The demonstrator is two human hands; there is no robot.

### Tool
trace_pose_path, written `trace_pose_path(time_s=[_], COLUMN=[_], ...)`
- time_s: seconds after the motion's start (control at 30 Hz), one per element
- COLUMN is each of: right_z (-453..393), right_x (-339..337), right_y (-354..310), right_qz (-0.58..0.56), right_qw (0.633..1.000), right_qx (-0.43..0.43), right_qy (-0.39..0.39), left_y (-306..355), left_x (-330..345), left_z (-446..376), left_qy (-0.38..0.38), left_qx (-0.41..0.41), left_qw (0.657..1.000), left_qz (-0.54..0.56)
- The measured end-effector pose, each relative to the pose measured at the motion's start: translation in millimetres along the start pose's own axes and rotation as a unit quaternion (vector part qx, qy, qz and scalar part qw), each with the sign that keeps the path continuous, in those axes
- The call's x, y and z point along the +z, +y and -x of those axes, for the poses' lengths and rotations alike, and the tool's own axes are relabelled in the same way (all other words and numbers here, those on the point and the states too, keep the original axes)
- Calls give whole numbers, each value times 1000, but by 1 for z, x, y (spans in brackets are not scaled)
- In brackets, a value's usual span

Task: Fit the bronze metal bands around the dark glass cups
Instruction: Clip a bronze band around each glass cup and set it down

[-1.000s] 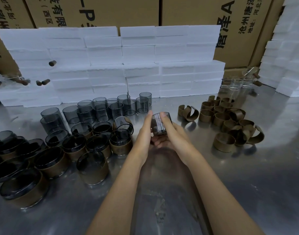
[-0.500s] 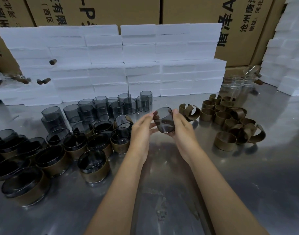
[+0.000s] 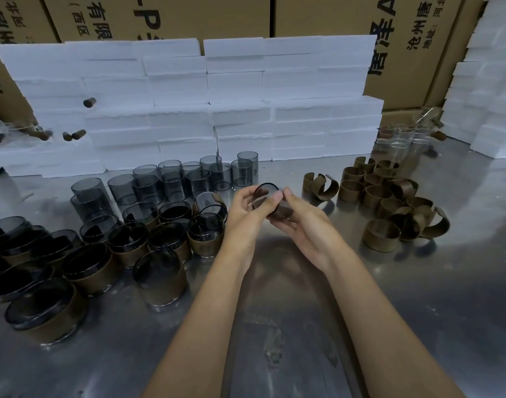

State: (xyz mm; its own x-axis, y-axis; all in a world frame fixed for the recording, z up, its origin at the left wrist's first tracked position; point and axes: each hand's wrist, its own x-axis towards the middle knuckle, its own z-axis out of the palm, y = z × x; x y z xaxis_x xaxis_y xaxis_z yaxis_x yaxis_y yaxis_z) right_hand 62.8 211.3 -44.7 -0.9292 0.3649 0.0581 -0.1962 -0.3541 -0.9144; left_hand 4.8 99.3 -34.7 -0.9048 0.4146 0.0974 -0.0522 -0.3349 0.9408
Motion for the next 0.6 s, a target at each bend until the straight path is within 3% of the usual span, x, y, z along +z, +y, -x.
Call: trace_pose_path(time_s=[0.17, 0.37, 0.5, 0.6], right_z=[3, 5, 1, 0], right_x=[5, 8, 9, 9], right_y=[-2, -6, -3, 0], right_qz=[31, 6, 34, 124], right_qw=[999, 998, 991, 976], right_qx=[-7, -8, -25, -62], right_qy=[-10, 67, 125, 169], left_y=[2, -2, -2, -7], left_x=[-3, 3, 9, 12], left_z=[0, -2, 2, 3], left_qy=[43, 47, -27, -77], left_qx=[1, -13, -49, -49], left_qw=[997, 998, 997, 996], left_qz=[62, 40, 49, 15])
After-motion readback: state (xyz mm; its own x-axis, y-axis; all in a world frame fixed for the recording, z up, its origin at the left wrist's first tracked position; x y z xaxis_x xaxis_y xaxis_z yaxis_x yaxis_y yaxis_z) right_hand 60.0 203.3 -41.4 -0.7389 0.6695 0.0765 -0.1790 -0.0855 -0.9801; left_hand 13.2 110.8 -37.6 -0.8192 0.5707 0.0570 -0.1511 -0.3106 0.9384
